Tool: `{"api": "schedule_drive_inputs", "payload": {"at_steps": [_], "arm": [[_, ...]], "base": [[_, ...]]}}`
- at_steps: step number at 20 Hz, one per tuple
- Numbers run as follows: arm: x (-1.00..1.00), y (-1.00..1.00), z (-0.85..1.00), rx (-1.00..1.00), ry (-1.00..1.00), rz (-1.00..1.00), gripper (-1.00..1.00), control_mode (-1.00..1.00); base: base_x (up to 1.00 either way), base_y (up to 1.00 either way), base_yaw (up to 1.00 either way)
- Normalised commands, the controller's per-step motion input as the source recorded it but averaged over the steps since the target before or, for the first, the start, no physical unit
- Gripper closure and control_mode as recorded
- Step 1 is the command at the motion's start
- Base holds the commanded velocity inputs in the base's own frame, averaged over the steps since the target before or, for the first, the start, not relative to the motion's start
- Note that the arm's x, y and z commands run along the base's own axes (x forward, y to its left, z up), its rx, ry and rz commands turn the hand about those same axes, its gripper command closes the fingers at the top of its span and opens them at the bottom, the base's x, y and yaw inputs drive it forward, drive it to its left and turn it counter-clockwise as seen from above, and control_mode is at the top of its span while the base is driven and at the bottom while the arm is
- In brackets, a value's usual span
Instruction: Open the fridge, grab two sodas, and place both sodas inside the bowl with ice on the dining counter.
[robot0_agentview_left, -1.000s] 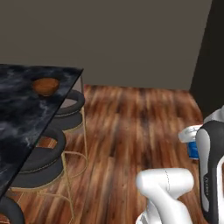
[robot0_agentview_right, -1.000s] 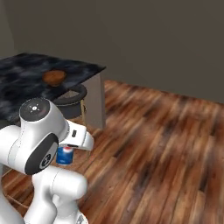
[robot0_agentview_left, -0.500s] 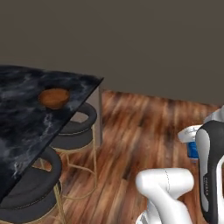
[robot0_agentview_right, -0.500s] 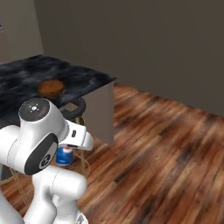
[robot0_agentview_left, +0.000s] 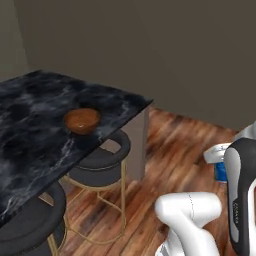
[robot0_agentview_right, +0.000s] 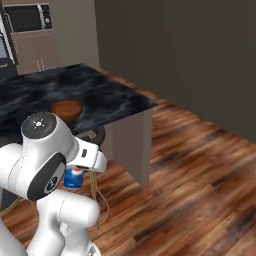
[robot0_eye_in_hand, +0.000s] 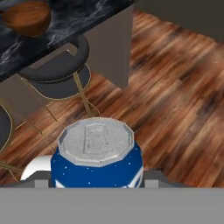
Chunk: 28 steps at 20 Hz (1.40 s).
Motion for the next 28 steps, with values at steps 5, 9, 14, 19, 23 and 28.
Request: {"api": "schedule_drive_inputs", "payload": {"at_steps": [5, 9, 14, 19, 23, 28], "arm": [[0.00, 0.00, 0.00, 0.00, 0.00, 0.00, 1.00, 1.00], [0.00, 0.00, 0.00, 0.00, 0.00, 0.00, 1.00, 1.00], [0.00, 0.00, 0.00, 0.00, 0.00, 0.00, 1.00, 1.00], [0.00, 0.00, 0.00, 0.00, 0.00, 0.00, 1.00, 1.00], [0.00, 0.00, 0.00, 0.00, 0.00, 0.00, 1.00, 1.00], [0.00, 0.00, 0.00, 0.00, 0.00, 0.00, 1.00, 1.00]], "base": [[0.79, -0.22, 0.50], [0.78, -0.31, 0.47], [0.72, -0.32, 0.46], [0.64, -0.28, 0.49], [0.70, -0.20, 0.52], [0.73, -0.08, 0.53]]}}
